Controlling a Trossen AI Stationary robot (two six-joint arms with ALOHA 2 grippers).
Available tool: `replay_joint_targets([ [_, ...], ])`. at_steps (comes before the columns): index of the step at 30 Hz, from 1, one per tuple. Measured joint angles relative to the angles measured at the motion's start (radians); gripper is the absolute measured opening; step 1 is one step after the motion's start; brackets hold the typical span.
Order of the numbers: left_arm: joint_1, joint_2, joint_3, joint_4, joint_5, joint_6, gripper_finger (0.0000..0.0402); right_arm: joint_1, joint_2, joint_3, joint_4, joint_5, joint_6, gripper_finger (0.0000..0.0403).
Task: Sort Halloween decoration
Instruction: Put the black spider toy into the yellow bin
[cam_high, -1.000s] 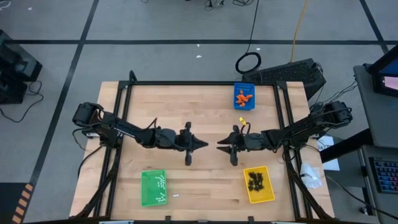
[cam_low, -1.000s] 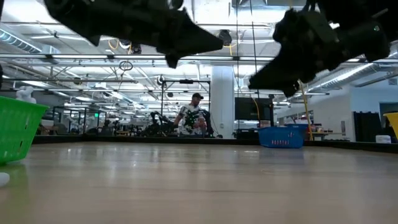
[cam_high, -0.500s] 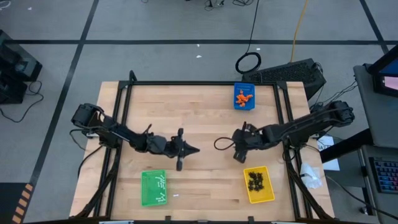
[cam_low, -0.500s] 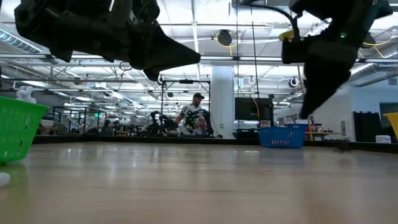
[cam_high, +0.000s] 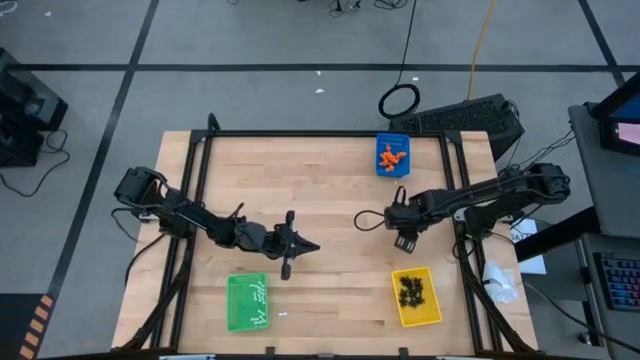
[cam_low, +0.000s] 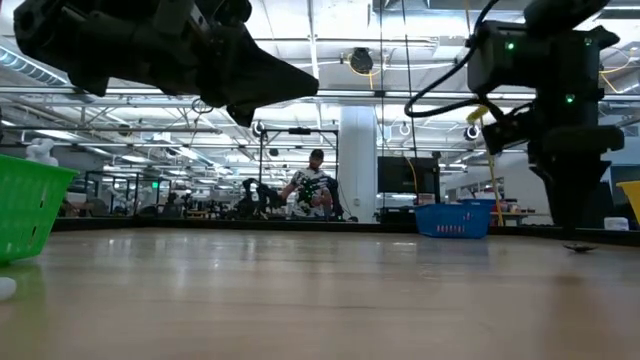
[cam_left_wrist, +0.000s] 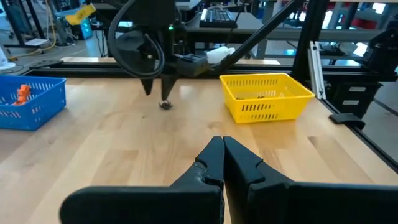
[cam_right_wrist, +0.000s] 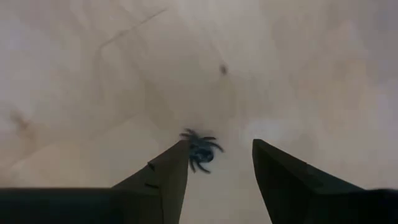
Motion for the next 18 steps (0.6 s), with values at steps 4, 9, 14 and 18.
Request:
replay_joint_targets([
  [4, 0.000, 0.000, 0.000, -0.010, 0.000, 0.000, 0.0000, -0.026, 0.000, -0.013, 0.004, -0.071, -0.027, 0.0171],
  [9, 0.000, 0.000, 0.000, -0.011, 0.000, 0.002, 0.0000, -0.037, 0.000, -0.049, 0.053, -0.116, -0.142, 0.0171],
  [14, 0.000, 0.000, 0.001, -0.015, 0.000, 0.002, 0.0000, -0.041, 0.000, -0.075, 0.066, -0.110, -0.223, 0.0171],
  [18, 0.000, 0.000, 0.001, -0.016, 0.000, 0.003, 0.0000, -0.043, 0.000, -0.095, 0.103, -0.090, -0.246, 0.0171],
])
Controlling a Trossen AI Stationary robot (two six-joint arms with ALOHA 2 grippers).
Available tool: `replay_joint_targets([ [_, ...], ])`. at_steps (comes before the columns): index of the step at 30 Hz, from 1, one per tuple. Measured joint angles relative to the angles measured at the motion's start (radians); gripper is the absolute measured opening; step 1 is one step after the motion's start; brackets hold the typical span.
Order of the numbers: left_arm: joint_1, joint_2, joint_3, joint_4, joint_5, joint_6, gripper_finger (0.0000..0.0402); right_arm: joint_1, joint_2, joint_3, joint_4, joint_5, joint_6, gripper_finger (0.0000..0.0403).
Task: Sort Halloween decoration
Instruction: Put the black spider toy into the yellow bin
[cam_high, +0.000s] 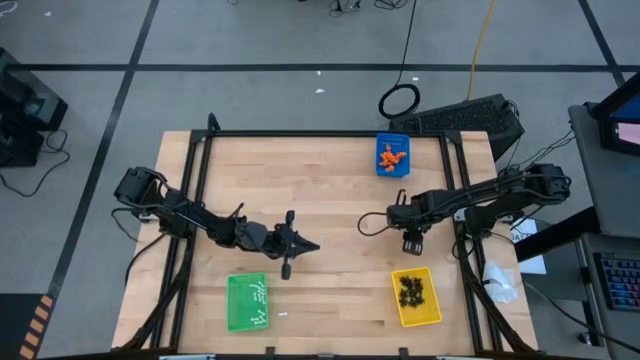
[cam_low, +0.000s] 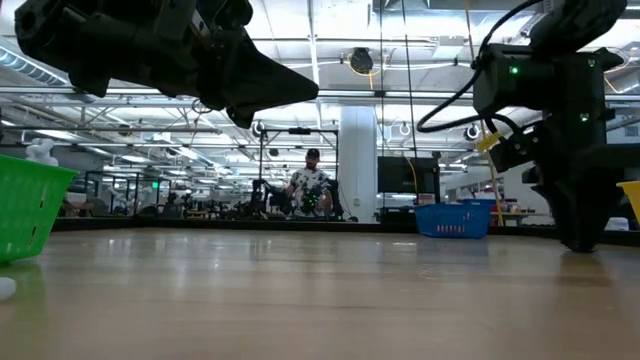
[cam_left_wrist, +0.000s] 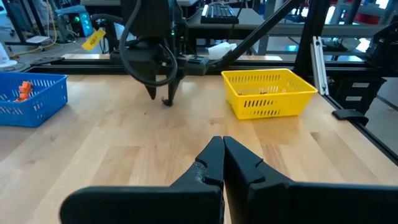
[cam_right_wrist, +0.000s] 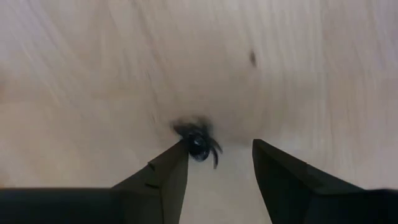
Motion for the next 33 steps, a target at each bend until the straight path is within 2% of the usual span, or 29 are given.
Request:
replay_joint_targets([
  [8, 0.000, 0.000, 0.000, -0.003, 0.000, 0.000, 0.0000, -0.035, 0.009, -0.023, 0.076, -0.009, -0.003, 0.0169],
  [11, 0.000, 0.000, 0.000, -0.008, 0.000, 0.000, 0.0000, -0.047, 0.014, -0.024, 0.091, -0.012, -0.003, 0.0155],
  [22, 0.000, 0.000, 0.000, -0.021, 0.000, 0.000, 0.0000, -0.055, 0.013, -0.024, 0.120, -0.035, -0.018, 0.0012],
  [27, 0.000, 0.000, 0.000, -0.020, 0.000, 0.000, 0.0000, -0.055, -0.008, -0.026, 0.145, -0.032, -0.015, 0.0013],
  [33, 0.000, 0.000, 0.000, -0.020, 0.000, 0.000, 0.0000, -0.039, -0.092, -0.029, 0.137, -0.026, 0.020, 0.0001],
])
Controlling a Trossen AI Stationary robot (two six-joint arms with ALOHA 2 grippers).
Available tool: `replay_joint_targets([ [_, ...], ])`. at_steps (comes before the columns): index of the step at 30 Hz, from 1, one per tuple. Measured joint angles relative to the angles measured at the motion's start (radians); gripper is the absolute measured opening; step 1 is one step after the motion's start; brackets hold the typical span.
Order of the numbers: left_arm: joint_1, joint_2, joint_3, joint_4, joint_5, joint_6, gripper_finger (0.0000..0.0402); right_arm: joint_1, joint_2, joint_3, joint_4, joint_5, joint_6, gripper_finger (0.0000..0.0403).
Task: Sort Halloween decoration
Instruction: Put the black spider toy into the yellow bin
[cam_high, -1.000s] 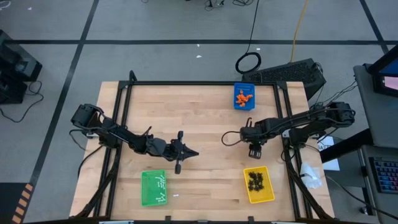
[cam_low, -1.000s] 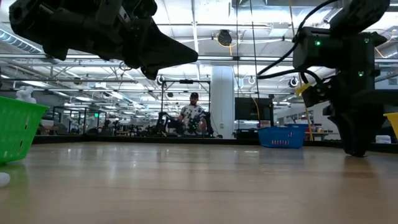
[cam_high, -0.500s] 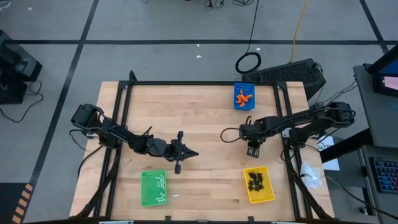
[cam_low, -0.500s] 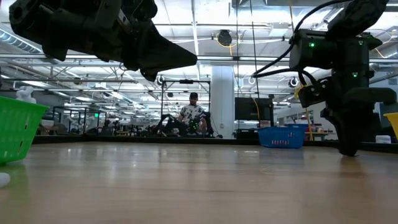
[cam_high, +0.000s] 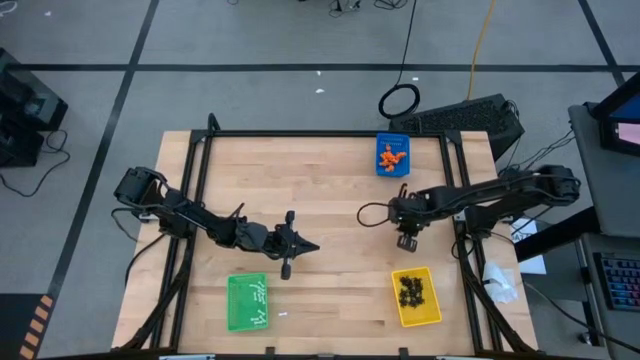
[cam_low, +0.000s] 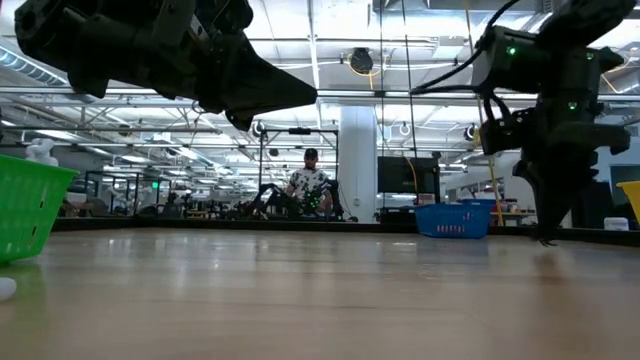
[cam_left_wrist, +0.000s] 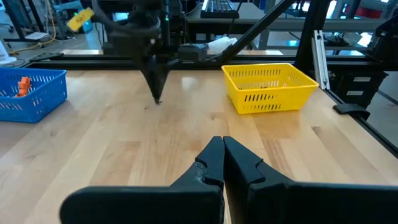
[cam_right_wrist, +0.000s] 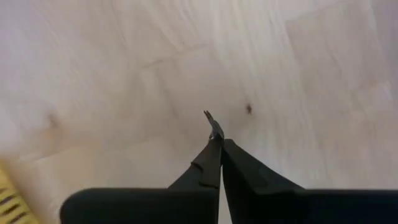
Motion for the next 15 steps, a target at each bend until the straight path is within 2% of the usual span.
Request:
replay_joint_targets([
  [8, 0.000, 0.000, 0.000, 0.001, 0.000, 0.000, 0.0000, 0.113, -0.098, 0.094, -0.030, -0.005, 0.111, 0.0000],
  [15, -0.001, 0.000, 0.000, -0.006, 0.000, -0.002, 0.0000, 0.345, -0.096, 0.210, -0.025, -0.099, 0.355, 0.0000],
])
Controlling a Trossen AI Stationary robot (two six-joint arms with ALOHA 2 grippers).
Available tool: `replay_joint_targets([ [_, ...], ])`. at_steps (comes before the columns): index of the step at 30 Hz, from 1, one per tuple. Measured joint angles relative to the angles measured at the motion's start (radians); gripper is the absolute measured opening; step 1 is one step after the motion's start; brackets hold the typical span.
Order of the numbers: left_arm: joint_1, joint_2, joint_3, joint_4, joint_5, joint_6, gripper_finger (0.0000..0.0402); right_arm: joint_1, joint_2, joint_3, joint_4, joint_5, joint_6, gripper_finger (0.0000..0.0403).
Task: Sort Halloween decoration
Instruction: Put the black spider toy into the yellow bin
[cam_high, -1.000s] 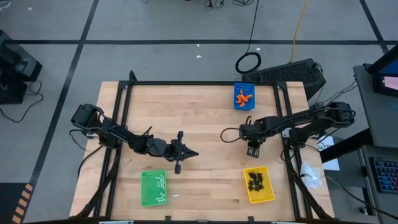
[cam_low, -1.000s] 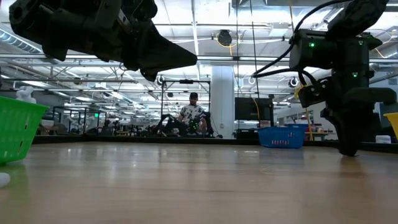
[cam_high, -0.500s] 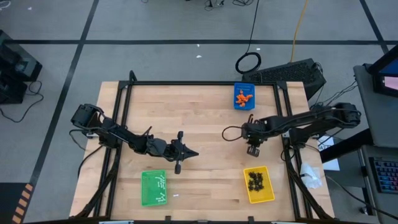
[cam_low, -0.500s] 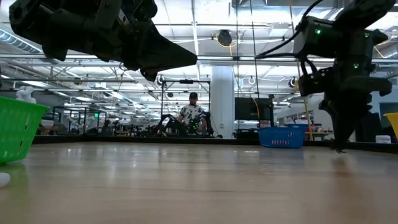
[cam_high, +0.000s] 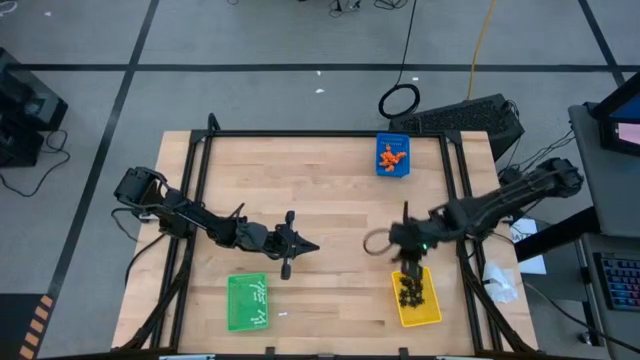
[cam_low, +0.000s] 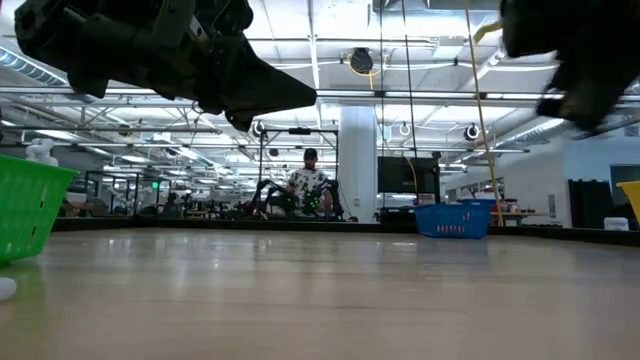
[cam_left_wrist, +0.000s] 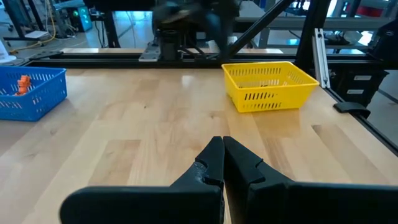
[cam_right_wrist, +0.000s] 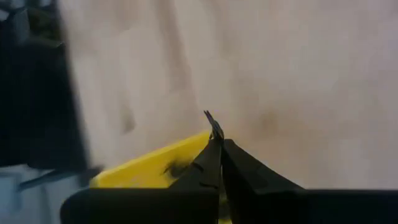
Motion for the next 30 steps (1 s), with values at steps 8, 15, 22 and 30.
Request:
replay_joint_targets([
  [8, -0.014, 0.000, 0.000, -0.001, 0.017, 0.001, 0.0000, 0.312, 0.049, 0.003, -0.028, 0.040, 0.414, 0.0000],
  [15, -0.041, 0.000, 0.009, -0.042, 0.125, 0.007, 0.0000, 0.368, 0.233, 0.004, -0.024, 0.059, 0.446, 0.0000],
  [22, -0.104, -0.001, 0.199, -0.607, 0.128, 0.025, 0.0000, 0.365, 0.346, 0.005, -0.035, -0.025, 0.422, 0.0000],
  [30, -0.189, -0.001, 0.424, -1.141, 0.162, -0.085, 0.0000, 0.365, 0.269, 0.005, -0.040, 0.000, 0.460, 0.0018],
])
